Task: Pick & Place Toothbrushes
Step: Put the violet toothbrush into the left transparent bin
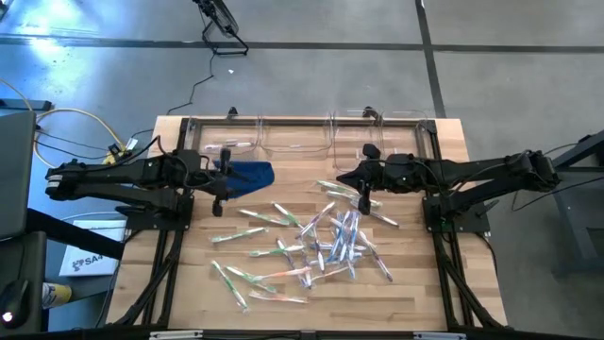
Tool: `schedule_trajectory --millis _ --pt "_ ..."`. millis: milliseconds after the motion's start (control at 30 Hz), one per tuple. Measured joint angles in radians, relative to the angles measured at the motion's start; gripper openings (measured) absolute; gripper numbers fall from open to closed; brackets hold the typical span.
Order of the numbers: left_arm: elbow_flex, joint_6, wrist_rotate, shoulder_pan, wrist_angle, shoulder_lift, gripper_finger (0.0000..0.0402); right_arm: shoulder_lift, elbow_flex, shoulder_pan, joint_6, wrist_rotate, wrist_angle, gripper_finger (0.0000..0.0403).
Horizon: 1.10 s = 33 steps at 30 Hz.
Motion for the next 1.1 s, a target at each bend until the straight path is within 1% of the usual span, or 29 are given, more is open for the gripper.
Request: schedule_trajectory --millis 67,167,233,367,433,500,533,600,700,767,867,1100 --pt "0.0 0.0 0.036 0.0 0.009 0.0 0.0113 0.0 0.0 0.0 -0.019 -0.001 0.02 0.0002" --pt "0.0 0.0 0.029 0.0 0.023 0.0 0.0113 0.0 0.0 0.0 -0.004 -0.006 0.056 0.0002" --pt "0.0 0.0 0.011 0.0 0.023 0.0 0.0113 0.0 0.0 0.0 0.019 -0.046 0.056 0.0002" --pt "0.0 0.0 -0.012 0.0 0.023 0.0 0.0113 0.0 0.0 -0.001 -0.017 -0.171 0.055 0.0002" --pt "0.0 0.0 -0.019 0.0 0.023 0.0 0.0113 0.0 0.0 0.0 0.018 -0.216 0.05 0.0002" --pt "0.0 0.0 -0.02 0.0 0.023 0.0 0.0113 0.0 0.0 0.0 0.106 -0.224 0.046 0.0002" --pt "0.0 0.0 -0.02 0.0 0.023 0.0 0.0113 0.0 0.0 0.0 0.165 -0.211 0.043 0.0002" --pt "0.0 0.0 -0.021 0.0 0.023 0.0 0.0113 0.0 0.0 0.005 0.28 -0.143 0.013 0.0002" --pt "0.0 0.0 -0.022 0.0 0.023 0.0 0.0113 0.0 0.0 0.028 0.388 -0.013 -0.091 0.0002" --pt "0.0 0.0 -0.022 0.0 0.023 0.0 0.0113 0.0 0.0 0.038 0.46 0.036 -0.176 0.0002" --pt "0.0 0.0 -0.022 0.0 0.023 0.0 0.0113 0.0 0.0 0.053 0.557 0.062 -0.274 0.0002" --pt "0.0 0.0 -0.022 0.0 0.023 0.0 0.0113 0.0 0.0 0.068 0.555 0.049 -0.276 0.0003"
